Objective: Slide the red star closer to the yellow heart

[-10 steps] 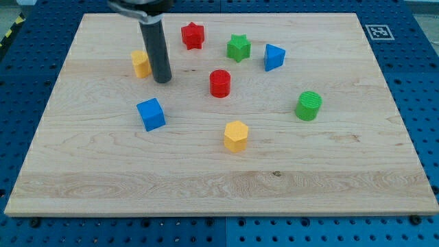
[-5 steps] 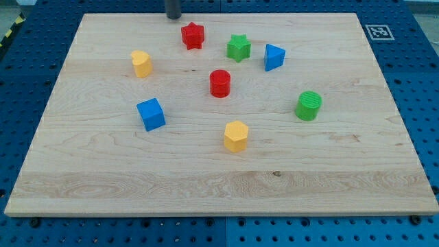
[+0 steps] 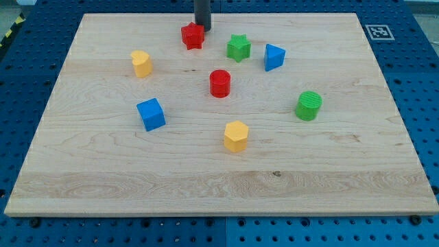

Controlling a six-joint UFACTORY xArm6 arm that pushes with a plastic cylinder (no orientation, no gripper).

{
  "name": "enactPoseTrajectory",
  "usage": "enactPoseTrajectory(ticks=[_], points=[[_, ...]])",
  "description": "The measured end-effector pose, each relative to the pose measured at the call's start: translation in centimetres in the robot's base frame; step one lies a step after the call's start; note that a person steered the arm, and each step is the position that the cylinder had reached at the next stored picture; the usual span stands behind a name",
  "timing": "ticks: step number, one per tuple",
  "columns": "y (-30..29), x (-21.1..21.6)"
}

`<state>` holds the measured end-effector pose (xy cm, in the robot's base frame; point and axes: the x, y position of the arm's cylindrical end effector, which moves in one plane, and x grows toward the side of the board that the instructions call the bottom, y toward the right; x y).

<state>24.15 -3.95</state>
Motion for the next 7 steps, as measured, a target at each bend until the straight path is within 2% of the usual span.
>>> enactPoseTrajectory(ticks=[4,7], points=[[-3.1,1.3],[-5.4,4.4]])
